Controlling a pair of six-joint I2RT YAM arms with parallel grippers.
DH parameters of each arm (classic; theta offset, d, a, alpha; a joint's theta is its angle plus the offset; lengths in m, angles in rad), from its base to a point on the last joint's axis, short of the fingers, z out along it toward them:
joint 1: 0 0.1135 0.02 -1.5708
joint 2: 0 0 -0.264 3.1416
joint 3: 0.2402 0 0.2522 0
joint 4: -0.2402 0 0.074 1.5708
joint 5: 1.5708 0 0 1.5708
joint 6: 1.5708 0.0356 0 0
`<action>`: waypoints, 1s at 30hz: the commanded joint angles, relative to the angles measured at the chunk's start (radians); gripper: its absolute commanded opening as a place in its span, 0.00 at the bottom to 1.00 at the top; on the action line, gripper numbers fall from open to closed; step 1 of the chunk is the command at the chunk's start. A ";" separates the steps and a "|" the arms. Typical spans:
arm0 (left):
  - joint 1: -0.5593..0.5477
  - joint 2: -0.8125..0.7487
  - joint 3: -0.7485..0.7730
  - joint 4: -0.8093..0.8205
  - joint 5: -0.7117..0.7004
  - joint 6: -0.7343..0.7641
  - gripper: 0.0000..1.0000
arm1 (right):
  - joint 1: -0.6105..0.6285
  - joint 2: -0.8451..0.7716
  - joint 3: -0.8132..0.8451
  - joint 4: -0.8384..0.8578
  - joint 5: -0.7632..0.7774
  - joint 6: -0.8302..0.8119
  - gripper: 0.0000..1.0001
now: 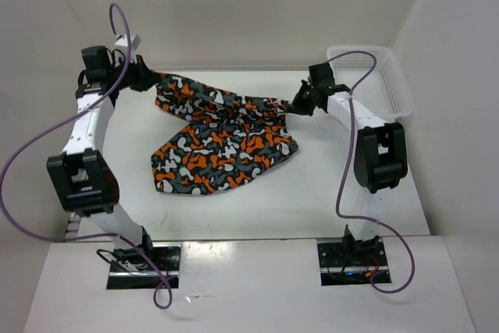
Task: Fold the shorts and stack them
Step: Fold the shorts
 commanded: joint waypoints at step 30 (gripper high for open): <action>0.062 -0.911 -0.848 -0.399 -0.060 0.025 0.00 | -0.022 -0.775 -0.675 -0.176 -0.038 0.064 0.00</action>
